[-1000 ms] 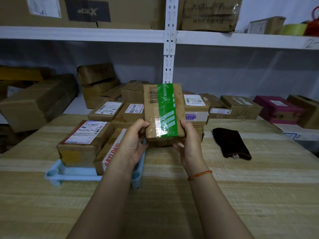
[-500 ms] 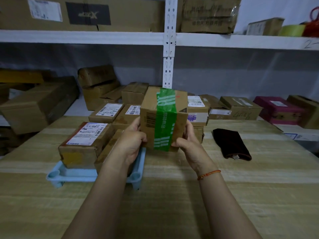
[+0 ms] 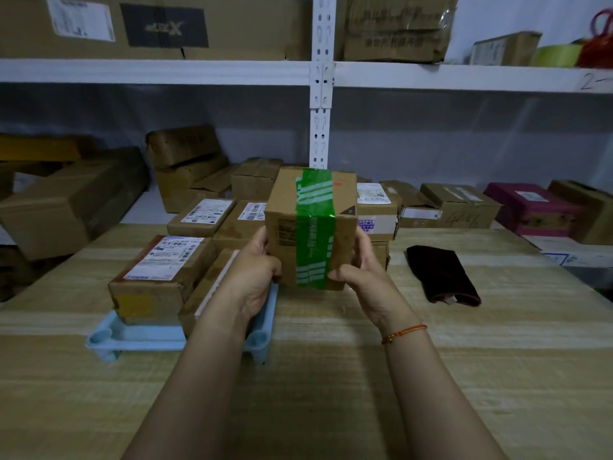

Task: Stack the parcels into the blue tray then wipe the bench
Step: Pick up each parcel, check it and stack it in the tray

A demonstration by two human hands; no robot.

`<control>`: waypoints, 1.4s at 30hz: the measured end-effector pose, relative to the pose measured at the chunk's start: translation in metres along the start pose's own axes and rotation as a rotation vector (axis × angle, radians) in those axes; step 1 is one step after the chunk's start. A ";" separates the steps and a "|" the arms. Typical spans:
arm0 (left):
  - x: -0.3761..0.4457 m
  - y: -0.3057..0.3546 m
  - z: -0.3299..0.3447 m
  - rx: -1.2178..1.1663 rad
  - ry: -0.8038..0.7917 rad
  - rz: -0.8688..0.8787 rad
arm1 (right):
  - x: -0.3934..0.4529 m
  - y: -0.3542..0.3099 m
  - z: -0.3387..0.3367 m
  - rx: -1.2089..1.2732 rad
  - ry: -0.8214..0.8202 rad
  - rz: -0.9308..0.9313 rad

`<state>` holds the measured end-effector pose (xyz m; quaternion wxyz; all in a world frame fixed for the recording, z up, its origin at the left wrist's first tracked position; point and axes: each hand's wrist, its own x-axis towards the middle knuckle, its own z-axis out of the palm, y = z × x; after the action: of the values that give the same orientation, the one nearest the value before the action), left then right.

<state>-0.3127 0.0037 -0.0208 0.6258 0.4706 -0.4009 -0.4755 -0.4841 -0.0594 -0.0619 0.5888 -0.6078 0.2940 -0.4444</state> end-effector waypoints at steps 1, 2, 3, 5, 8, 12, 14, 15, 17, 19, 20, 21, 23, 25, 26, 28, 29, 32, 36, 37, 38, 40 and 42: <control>0.001 0.000 0.000 -0.004 0.009 -0.012 | 0.000 0.000 0.000 0.013 -0.003 -0.001; 0.001 0.000 0.000 -0.008 0.019 -0.024 | -0.001 0.000 0.000 0.022 -0.006 0.002; 0.001 0.000 0.000 -0.012 0.031 -0.037 | -0.001 0.000 0.000 0.027 -0.011 0.004; 0.001 0.002 0.001 -0.025 0.059 -0.067 | -0.001 0.000 0.000 0.042 -0.014 0.014; 0.001 0.003 0.001 -0.050 0.106 -0.124 | -0.001 0.000 0.002 0.042 -0.015 0.026; 0.002 0.003 -0.001 -0.084 0.191 -0.180 | -0.004 -0.003 0.005 0.018 -0.007 0.018; 0.002 0.003 -0.001 -0.115 0.234 -0.204 | -0.006 -0.006 0.008 0.014 -0.002 0.005; 0.002 0.003 -0.001 -0.125 0.257 -0.212 | -0.007 -0.008 0.009 0.007 -0.004 -0.004; 0.002 0.004 -0.001 -0.140 0.290 -0.217 | -0.009 -0.010 0.011 -0.013 -0.005 -0.017; 0.001 0.005 0.000 -0.159 0.305 -0.217 | -0.009 -0.011 0.012 -0.030 0.007 -0.025; 0.000 0.005 0.001 -0.166 0.309 -0.216 | -0.009 -0.011 0.012 -0.033 0.013 -0.028; 0.000 0.006 0.001 -0.169 0.314 -0.217 | -0.008 -0.011 0.013 -0.037 0.017 -0.032; 0.000 0.006 0.000 -0.168 0.326 -0.214 | -0.008 -0.012 0.014 -0.046 0.024 -0.043; 0.001 0.005 -0.001 -0.168 0.338 -0.201 | -0.009 -0.012 0.014 -0.035 0.029 -0.049; 0.002 0.005 -0.001 -0.173 0.345 -0.198 | -0.009 -0.013 0.015 -0.023 0.031 -0.049; 0.002 0.005 -0.001 -0.187 0.357 -0.194 | -0.009 -0.013 0.015 -0.004 0.036 -0.059; 0.002 0.005 0.000 -0.194 0.361 -0.188 | -0.009 -0.014 0.015 0.007 0.042 -0.064; 0.000 0.006 0.004 -0.191 0.360 -0.175 | -0.009 -0.014 0.016 0.029 0.069 -0.076; 0.000 0.004 0.005 -0.160 0.355 -0.174 | -0.006 -0.012 0.016 -0.006 0.108 -0.085; 0.000 0.004 0.005 -0.154 0.356 -0.177 | -0.006 -0.012 0.016 -0.017 0.115 -0.083; 0.000 0.005 0.006 -0.148 0.356 -0.177 | -0.007 -0.012 0.017 -0.024 0.120 -0.080; -0.002 0.006 0.008 -0.138 0.353 -0.165 | -0.008 -0.015 0.018 -0.012 0.123 -0.079; -0.004 0.009 0.010 -0.133 0.351 -0.142 | -0.011 -0.020 0.019 0.014 0.130 -0.065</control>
<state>-0.3208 0.0063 -0.0102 0.6807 0.5312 -0.2192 -0.4544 -0.4754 -0.0389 -0.0431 0.5580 -0.5828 0.3085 -0.5039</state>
